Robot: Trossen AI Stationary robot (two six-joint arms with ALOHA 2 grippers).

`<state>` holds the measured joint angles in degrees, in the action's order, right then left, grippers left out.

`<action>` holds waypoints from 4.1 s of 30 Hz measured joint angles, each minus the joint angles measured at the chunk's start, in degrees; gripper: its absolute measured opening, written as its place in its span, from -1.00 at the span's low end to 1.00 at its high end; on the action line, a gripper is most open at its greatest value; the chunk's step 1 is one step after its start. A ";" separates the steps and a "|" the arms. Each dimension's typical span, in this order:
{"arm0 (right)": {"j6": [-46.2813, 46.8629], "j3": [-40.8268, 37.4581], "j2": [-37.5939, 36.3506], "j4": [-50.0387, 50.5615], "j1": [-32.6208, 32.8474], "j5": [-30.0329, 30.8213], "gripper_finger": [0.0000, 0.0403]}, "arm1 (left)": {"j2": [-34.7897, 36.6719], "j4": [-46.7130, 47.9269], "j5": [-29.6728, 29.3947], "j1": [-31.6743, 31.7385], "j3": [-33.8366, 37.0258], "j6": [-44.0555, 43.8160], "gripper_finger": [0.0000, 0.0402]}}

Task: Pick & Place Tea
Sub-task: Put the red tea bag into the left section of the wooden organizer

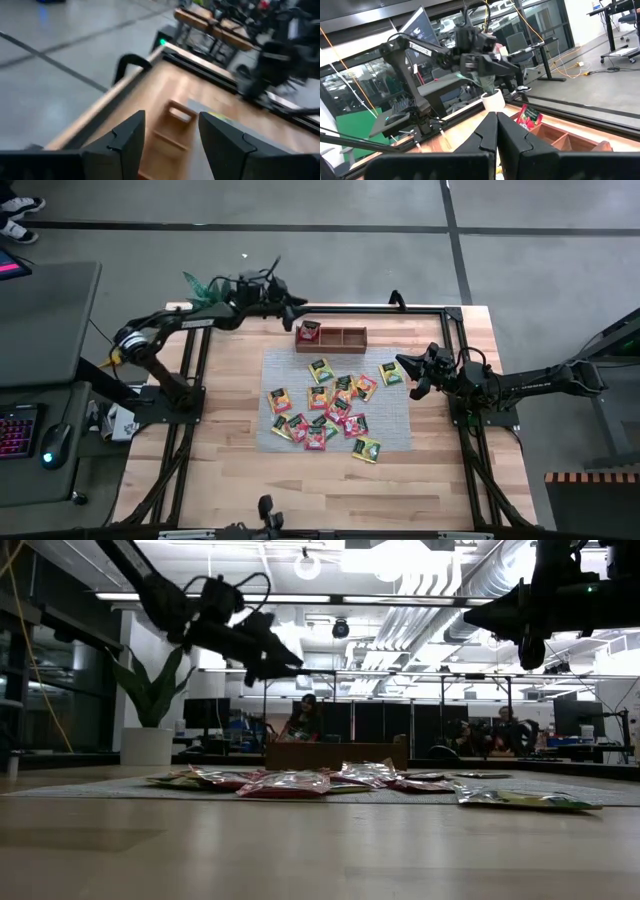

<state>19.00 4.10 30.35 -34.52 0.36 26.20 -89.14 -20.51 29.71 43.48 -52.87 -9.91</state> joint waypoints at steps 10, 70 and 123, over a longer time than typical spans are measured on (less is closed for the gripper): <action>0.00 0.00 -0.02 0.00 0.00 0.00 -1.00 | 11.21 38.33 0.89 -3.52 0.00 -0.52 -0.08; 0.00 -0.02 0.04 1.75 0.00 0.02 -1.00 | 9.08 19.59 -30.21 -51.01 19.07 -76.33 -0.08; 0.00 -0.02 0.04 2.58 0.01 0.00 -1.00 | -1.89 24.87 -23.79 -50.95 11.11 -75.91 -0.20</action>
<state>19.00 4.08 30.39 -31.94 0.37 26.20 -91.02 4.36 5.92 -7.46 -41.76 -85.82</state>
